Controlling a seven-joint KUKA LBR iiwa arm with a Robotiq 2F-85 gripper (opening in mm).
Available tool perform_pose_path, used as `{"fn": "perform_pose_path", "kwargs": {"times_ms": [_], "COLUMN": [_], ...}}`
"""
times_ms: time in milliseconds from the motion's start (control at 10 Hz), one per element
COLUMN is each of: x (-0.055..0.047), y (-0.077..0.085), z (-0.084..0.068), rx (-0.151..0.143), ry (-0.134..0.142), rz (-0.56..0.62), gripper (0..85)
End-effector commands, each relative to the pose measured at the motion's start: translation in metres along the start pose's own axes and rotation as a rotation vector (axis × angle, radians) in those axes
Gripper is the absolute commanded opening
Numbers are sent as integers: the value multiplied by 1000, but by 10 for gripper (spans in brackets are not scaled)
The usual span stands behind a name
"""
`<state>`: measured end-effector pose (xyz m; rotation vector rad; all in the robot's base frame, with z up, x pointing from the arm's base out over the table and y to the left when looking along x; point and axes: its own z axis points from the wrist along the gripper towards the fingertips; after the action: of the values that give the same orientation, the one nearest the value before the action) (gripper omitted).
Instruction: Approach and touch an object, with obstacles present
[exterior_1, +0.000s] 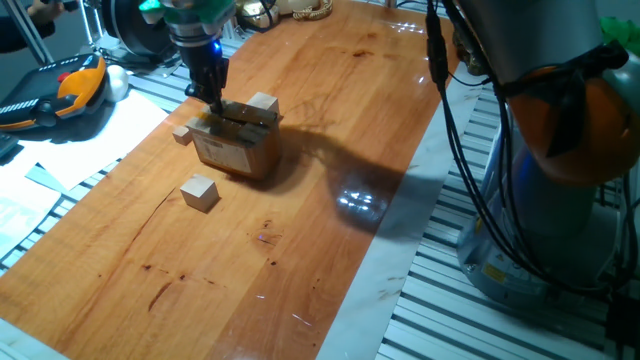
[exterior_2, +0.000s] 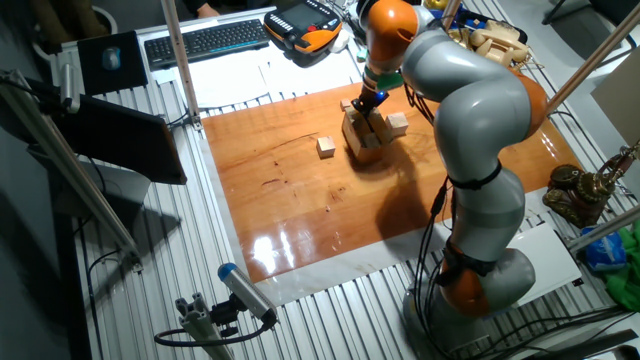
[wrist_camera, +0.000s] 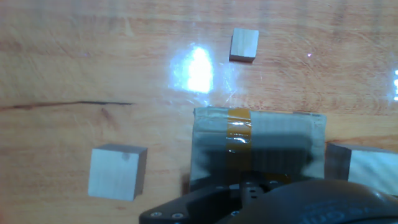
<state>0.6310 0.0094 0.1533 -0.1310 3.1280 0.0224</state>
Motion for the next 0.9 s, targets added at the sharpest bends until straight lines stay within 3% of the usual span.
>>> {"fn": "perform_pose_path", "kwargs": {"times_ms": [0, 400, 600, 800], "x": [0, 0, -1, -8], "y": [0, 0, 1, -1], "z": [0, 0, -2, -12], "rx": [-12, -12, -5, -5], "ry": [6, 9, -3, 2], "rz": [7, 31, 65, 82], "gripper": [0, 0, 0, 0]}}
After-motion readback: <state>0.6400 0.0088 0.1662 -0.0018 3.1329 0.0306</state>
